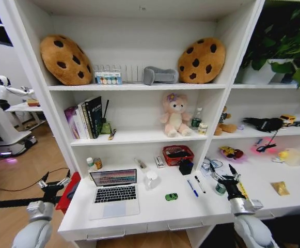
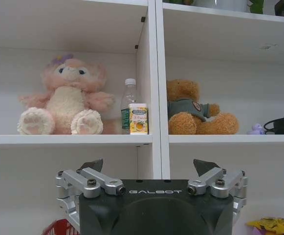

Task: Organize the objects on the table.

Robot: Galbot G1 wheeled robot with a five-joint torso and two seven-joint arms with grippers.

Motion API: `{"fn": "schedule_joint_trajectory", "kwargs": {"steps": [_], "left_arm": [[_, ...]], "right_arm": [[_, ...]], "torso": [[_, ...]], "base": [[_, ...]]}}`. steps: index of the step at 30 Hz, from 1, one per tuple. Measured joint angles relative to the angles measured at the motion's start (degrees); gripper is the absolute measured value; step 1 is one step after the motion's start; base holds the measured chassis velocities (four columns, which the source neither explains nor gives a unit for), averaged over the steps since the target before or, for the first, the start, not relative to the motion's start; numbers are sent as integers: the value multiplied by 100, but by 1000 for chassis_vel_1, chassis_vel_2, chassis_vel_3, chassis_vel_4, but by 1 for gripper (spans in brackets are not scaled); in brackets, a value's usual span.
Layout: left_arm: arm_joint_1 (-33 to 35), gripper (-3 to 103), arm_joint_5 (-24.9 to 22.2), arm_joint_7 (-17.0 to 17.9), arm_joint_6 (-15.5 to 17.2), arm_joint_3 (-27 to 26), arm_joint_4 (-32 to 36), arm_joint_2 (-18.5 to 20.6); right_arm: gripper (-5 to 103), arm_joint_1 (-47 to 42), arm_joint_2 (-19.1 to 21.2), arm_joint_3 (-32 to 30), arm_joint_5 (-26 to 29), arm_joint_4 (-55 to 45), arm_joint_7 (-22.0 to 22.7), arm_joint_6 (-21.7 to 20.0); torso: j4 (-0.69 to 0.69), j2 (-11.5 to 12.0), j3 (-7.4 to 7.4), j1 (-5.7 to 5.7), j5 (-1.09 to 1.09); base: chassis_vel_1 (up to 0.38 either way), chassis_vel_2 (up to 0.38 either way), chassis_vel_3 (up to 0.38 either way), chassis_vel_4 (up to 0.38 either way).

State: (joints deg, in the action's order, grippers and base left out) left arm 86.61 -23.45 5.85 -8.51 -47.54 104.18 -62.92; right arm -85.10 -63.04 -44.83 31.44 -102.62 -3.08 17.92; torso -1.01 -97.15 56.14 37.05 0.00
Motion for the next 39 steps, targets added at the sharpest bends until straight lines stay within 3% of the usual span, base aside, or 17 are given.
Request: {"fn": "schedule_joint_trajectory", "kwargs": {"steps": [4,8,10,13,16,19,20,23,28,29,34,39], "left_arm": [[11,100,100,20,102,8,36,11],[8,84,217,53,151,14,37,19],[10,84,234,50,150,14,38,20],[20,69,245,42,150,14,45,21],[20,63,235,44,153,13,65,22],[27,46,199,50,211,5,136,55],[27,46,199,50,211,5,136,55],[39,30,110,72,315,-1,177,106],[79,19,64,74,389,-8,245,158],[118,9,47,69,429,-9,306,204],[238,0,33,21,541,-12,541,391],[296,0,22,8,642,38,712,616]], "right_arm": [[100,23,-9,9,0,0,51,-26],[100,44,-8,12,-2,6,103,-54],[100,50,-8,12,-3,8,114,-58],[100,56,-9,12,-3,19,139,-63],[100,56,-15,12,-3,21,145,-64],[100,53,-34,13,-7,22,156,-68],[100,53,-34,13,-7,22,156,-68],[100,47,-52,15,-23,14,157,-70],[100,46,-51,13,-24,8,158,-74],[100,41,-51,9,-25,6,161,-76],[100,1,-87,8,-34,-29,165,-79],[100,-14,-97,8,-38,-45,168,-79]], "torso": [[-1,-3,-2,-7,0],[0,-4,-2,-8,0],[0,-4,-2,-8,0],[0,-3,-1,-5,0],[0,-3,-1,-5,0],[0,-2,-1,-4,0],[0,-2,-1,-4,0],[0,-2,-1,-5,0],[0,-2,-1,-4,0],[0,-2,-1,-4,1],[0,-2,-1,-4,1],[0,-2,-1,-4,0]], "base": [[0,0,0,0],[0,0,0,0],[0,0,0,0],[0,0,0,0],[0,0,0,0],[0,0,0,0],[0,0,0,0],[0,0,0,0],[0,0,0,0],[0,0,0,0],[0,0,0,0],[0,0,0,0]]}}
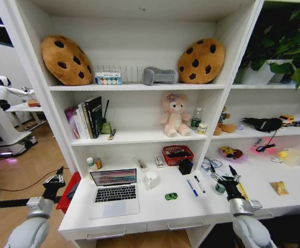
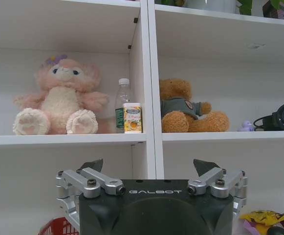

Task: Organize the objects on the table.

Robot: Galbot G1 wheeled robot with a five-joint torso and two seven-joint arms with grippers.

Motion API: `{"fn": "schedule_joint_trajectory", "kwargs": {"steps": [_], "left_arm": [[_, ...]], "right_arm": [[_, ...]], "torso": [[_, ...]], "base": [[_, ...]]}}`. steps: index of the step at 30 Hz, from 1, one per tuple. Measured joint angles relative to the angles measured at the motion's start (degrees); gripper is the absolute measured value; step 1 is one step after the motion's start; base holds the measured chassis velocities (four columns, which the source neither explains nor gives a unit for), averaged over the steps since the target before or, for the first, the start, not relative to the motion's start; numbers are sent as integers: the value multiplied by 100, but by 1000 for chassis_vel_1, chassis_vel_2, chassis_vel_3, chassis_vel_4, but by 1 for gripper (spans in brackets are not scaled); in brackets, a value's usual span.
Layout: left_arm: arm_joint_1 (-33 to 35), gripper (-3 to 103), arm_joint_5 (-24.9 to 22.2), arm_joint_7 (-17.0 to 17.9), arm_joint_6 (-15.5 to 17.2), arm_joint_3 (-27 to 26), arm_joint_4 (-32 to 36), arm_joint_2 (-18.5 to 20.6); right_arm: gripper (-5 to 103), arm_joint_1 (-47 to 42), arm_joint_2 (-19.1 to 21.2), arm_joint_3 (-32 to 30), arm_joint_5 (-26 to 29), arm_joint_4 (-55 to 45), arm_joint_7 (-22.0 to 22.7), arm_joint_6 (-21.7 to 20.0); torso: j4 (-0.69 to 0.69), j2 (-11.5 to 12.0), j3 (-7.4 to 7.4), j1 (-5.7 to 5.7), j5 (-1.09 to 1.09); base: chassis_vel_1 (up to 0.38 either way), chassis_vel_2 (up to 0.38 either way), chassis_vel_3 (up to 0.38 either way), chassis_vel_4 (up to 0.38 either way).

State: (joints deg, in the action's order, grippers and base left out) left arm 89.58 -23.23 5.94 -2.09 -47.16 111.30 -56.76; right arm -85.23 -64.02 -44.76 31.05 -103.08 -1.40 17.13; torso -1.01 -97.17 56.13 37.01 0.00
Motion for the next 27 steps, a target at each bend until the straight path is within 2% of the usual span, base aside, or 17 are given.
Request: {"fn": "schedule_joint_trajectory", "kwargs": {"steps": [2,6,7,9,14,17,18,21,27], "left_arm": [[9,0,5,-6,10,17,21,60],[99,0,161,-120,21,141,111,617],[99,0,161,-120,21,141,111,617],[84,0,234,-152,-15,174,110,886],[53,0,239,-195,-24,217,98,1243],[48,0,311,-262,-66,316,85,1663],[48,0,311,-262,-66,316,85,1663],[115,0,434,-318,-167,432,67,1979],[198,0,548,-366,-224,510,48,2158]], "right_arm": [[100,-4,0,-1,0,-3,0,0],[100,-35,-16,-21,1,-22,1,0],[100,-35,-16,-21,1,-22,1,0],[100,-55,-47,-27,1,-23,-2,6],[100,-86,-111,-34,-19,-23,-12,28],[100,-113,-159,-37,-39,-20,-26,59],[100,-113,-159,-37,-39,-20,-26,59],[100,-76,-147,-6,-40,-6,-29,67],[100,27,-81,81,-36,55,-29,59]], "torso": [[0,0,0,0,1],[0,0,0,0,0],[0,0,0,0,0],[0,0,0,0,0],[-1,0,1,0,-1],[-1,0,0,0,0],[-1,0,0,0,0],[-2,0,0,1,0],[2,0,0,0,0]], "base": [[0,0,0,0],[0,0,0,0],[0,0,0,0],[0,0,0,0],[0,0,0,0],[0,0,0,0],[0,0,0,0],[0,0,0,0],[0,0,0,0]]}}
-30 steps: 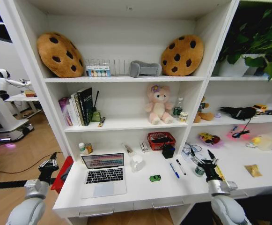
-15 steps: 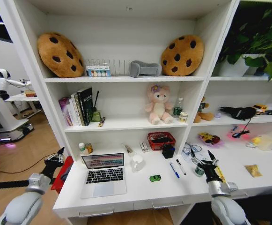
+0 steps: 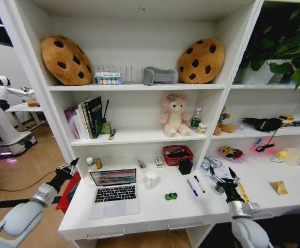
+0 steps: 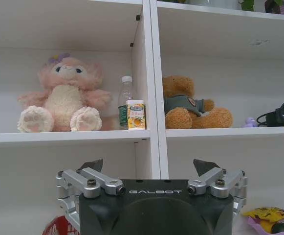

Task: Organize the objects on the table.

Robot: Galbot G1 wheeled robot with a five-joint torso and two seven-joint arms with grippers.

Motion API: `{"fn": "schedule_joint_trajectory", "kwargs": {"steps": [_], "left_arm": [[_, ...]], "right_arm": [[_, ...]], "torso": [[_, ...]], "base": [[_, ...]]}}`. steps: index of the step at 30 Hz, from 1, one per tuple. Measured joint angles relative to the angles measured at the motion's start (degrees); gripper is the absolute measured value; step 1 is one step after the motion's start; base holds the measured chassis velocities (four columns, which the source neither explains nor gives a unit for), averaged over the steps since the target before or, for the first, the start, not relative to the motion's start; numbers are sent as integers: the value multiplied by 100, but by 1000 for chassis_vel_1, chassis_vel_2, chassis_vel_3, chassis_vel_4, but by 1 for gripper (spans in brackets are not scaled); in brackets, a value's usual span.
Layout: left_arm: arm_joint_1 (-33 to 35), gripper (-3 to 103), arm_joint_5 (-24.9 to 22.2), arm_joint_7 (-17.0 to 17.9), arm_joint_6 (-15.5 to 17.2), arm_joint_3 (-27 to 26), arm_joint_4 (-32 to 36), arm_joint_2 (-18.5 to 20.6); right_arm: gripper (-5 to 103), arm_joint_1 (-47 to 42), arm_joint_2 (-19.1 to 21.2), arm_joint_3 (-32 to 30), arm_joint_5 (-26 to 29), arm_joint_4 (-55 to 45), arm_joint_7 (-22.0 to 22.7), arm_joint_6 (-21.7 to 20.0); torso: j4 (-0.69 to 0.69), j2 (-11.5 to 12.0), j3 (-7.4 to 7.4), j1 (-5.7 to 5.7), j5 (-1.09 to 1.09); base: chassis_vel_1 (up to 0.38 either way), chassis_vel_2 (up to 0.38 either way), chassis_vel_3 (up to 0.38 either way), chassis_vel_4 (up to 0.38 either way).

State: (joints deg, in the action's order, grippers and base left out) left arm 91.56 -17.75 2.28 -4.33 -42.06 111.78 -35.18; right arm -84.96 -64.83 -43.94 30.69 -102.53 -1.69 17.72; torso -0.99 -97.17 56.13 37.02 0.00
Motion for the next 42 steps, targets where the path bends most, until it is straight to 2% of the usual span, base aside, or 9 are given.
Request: {"fn": "schedule_joint_trajectory", "kwargs": {"steps": [10,12,16,17,19,21,33,42], "left_arm": [[-203,0,78,-90,5,447,-83,437],[-487,0,132,-103,10,909,-125,735],[-614,0,158,-104,33,1133,-126,955],[-656,0,163,-122,45,1230,-124,1112],[-664,0,166,-131,47,1258,-122,1169],[-688,0,228,-161,36,1376,-147,1392],[-1062,0,152,-203,17,1774,-340,1799],[-1341,0,74,-446,-30,1982,-468,2559]], "right_arm": [[100,37,-14,89,-14,67,-6,-11],[100,-6,-105,132,-66,55,-18,-11],[100,21,-118,207,-83,64,-19,-11],[100,25,-111,229,-86,70,-19,-11],[100,30,-103,240,-87,78,-20,-12],[100,69,-80,282,-87,120,-24,-12],[100,56,-145,320,-116,151,-55,-13],[100,117,-100,395,-129,144,-51,-25]], "torso": [[-2,0,0,0,0],[-5,0,0,0,1],[-3,0,0,0,0],[-2,1,0,0,1],[-2,0,0,0,0],[-2,0,0,0,0],[-3,0,0,0,1],[-2,0,0,0,-1]], "base": [[0,0,0,0],[0,0,0,0],[0,0,0,0],[0,0,0,0],[0,0,0,0],[0,0,0,0],[0,0,0,0],[0,0,0,0]]}}
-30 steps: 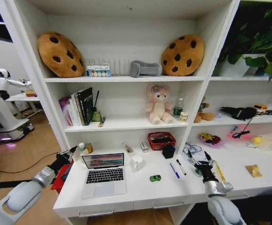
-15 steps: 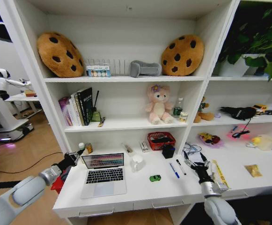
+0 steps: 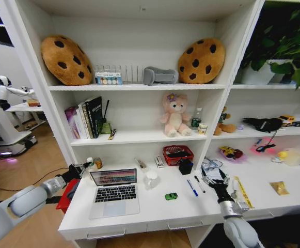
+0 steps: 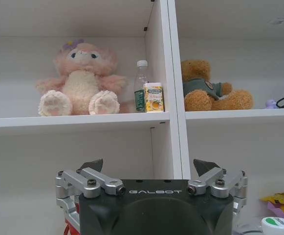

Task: Organize the objects on the table.

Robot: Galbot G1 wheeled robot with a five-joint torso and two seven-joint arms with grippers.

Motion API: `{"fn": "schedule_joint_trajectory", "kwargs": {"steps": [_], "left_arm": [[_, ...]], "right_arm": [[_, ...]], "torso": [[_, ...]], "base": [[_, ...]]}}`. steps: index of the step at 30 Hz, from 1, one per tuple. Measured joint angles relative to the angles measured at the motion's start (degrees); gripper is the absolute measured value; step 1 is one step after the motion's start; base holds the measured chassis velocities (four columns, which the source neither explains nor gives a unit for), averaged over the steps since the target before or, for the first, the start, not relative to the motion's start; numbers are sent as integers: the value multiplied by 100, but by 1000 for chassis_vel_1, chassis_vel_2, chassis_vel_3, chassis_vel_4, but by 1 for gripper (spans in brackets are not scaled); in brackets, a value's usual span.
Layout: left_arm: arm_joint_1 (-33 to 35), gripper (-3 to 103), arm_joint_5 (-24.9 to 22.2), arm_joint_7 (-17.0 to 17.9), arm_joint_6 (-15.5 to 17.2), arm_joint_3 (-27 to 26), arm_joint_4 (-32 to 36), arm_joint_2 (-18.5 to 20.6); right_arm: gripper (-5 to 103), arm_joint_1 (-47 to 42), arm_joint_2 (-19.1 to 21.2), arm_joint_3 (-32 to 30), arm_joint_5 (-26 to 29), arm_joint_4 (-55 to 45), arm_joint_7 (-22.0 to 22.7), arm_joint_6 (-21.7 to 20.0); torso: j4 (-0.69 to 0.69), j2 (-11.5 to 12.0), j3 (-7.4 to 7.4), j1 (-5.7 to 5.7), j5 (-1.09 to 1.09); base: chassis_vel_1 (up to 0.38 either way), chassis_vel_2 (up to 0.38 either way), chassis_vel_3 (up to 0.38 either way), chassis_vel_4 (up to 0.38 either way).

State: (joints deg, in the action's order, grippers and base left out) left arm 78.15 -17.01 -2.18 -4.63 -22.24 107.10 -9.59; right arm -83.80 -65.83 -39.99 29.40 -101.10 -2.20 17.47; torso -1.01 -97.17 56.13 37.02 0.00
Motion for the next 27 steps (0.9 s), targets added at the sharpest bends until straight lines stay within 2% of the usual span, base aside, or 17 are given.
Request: {"fn": "schedule_joint_trajectory", "kwargs": {"steps": [8,11,12,14,15,17,18,20,21,22,24,27], "left_arm": [[-41,0,64,-79,83,29,1,90],[-806,0,21,-73,171,788,-51,-138],[-806,0,21,-73,171,788,-51,-138],[-2074,0,-107,-63,308,1904,-144,-429],[-2074,0,-107,-63,308,1904,-144,-429],[-3267,0,-134,-64,405,2838,-284,-685],[-3267,0,-134,-64,405,2838,-284,-685],[-3863,0,-143,-74,429,3446,-341,-788],[-3863,0,-143,-74,429,3446,-341,-788],[-4031,0,-124,-84,427,3666,-331,-795],[-4094,0,-29,-124,391,3865,-224,-740],[-3961,0,130,-166,321,3891,-135,-641]], "right_arm": [[100,-20,-25,-4,-2,21,2,-1],[100,-29,5,-16,-1,12,9,-1],[100,-29,5,-16,-1,12,9,-1],[100,-58,30,-45,0,-24,21,-7],[100,-58,30,-45,0,-24,21,-7],[100,-110,57,-112,6,-86,37,-24],[100,-110,57,-112,6,-86,37,-24],[100,-155,59,-165,9,-119,55,-33],[100,-155,59,-165,9,-119,55,-33],[100,-169,56,-188,9,-126,66,-39],[100,-174,41,-203,9,-126,81,-46],[100,-169,30,-205,9,-121,89,-52]], "torso": [[0,0,0,0,0],[2,0,0,0,3],[2,0,0,0,3],[0,0,0,0,1],[0,0,0,0,1],[-3,0,0,0,0],[-3,0,0,0,0],[-4,0,0,1,0],[-4,0,0,1,0],[-5,0,0,1,1],[-1,1,0,0,0],[3,0,0,0,-1]], "base": [[0,0,0,0],[0,0,0,0],[0,0,0,0],[0,0,0,0],[0,0,0,0],[0,0,0,0],[0,0,0,0],[0,0,0,0],[0,0,0,0],[0,0,0,0],[0,0,0,0],[0,0,0,0]]}}
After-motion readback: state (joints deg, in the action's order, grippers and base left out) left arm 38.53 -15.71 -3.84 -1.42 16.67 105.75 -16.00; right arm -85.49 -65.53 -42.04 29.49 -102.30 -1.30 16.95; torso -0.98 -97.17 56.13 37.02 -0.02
